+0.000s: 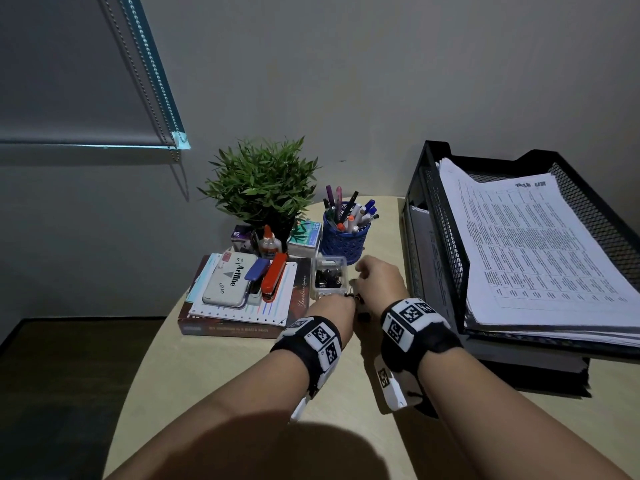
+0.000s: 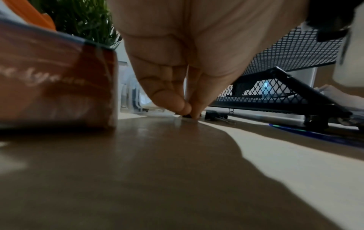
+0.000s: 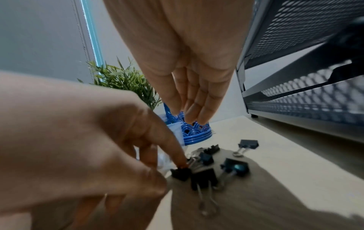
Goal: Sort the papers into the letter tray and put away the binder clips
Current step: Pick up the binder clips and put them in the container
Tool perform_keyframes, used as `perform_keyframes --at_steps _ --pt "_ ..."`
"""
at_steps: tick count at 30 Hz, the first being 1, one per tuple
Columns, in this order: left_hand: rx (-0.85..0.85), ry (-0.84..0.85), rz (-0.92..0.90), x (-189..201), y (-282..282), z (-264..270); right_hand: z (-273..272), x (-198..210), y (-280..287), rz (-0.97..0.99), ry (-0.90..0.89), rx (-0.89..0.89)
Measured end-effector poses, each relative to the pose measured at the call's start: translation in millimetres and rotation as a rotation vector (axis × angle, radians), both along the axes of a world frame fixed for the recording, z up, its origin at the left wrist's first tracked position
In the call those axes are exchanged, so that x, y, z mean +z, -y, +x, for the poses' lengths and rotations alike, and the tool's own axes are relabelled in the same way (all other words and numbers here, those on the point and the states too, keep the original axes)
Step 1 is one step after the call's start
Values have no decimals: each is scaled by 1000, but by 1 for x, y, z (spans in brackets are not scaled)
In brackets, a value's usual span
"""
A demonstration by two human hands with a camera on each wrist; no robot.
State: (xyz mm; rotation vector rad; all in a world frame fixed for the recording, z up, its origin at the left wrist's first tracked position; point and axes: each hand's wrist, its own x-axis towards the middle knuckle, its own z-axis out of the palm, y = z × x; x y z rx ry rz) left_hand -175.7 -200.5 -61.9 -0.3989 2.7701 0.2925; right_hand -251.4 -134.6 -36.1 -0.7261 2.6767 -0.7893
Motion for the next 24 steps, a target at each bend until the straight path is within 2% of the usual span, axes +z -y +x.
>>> perform_keyframes --at_steps 4,6,10,13,20,24 --pt "3 3 -34 2 -1 1 3 -15 -20 234 45 32" --pt "-7 -1 -41 2 -1 1 9 -20 -26 283 68 71" --pt "26 -65 7 1 -4 6 15 -25 -31 289 33 102" --pt "-12 -100 3 -1 -7 8 16 -27 -32 301 -6 128" --pt "-73 -53 -35 0 -10 9 21 -30 -39 316 -64 185" --pt "-28 -86 53 2 -5 17 23 -31 -44 301 -46 168"
